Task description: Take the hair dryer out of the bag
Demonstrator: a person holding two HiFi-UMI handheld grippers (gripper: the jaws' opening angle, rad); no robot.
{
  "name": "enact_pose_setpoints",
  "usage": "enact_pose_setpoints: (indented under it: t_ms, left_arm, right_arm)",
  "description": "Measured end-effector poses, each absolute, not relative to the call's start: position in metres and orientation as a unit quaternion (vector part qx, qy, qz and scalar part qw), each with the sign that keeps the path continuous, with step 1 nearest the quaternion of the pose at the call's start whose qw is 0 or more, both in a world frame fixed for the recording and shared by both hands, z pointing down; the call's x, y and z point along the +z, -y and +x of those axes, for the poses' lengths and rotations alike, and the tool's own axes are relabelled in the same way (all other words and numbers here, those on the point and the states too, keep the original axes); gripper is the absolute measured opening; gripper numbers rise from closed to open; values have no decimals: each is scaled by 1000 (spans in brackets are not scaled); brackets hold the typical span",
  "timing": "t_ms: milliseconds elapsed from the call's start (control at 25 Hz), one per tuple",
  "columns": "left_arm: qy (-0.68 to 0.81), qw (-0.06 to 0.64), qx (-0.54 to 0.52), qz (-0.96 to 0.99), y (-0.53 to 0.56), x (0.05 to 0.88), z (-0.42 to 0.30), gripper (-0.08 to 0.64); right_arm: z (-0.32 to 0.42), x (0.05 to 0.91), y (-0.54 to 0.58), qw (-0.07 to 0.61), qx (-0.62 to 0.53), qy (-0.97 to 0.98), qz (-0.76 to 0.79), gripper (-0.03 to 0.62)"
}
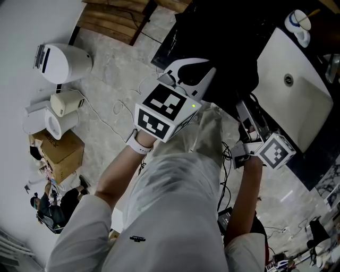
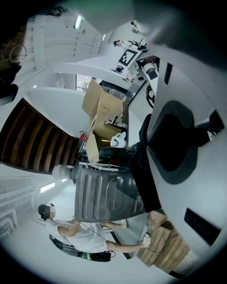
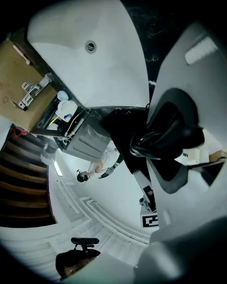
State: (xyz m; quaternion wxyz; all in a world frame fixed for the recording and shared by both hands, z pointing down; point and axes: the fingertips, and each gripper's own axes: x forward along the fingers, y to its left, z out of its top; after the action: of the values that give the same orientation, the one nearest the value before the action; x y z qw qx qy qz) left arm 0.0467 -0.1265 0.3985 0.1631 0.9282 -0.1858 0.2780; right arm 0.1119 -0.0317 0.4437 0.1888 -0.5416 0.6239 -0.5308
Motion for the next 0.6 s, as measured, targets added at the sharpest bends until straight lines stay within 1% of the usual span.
enact_pose_setpoints:
  t_ms: [200,280,360,600]
  left_arm:
    - [174,170,281,929,125,400,51,22]
    - [171,169,277,930,127,399,53,21]
    - [169,169,279,930,128,399,53,21]
    - [176,170,276,930,132,399,50,23]
  right_arm:
    - [108,449,44,194,-539,-630,-524,186]
    - [105,448,47,199,-543,-635,-513,156]
    - [102,447,50,204,-543,-637,-507,146]
    - [102,441,53,202,-523,-642,-524,138]
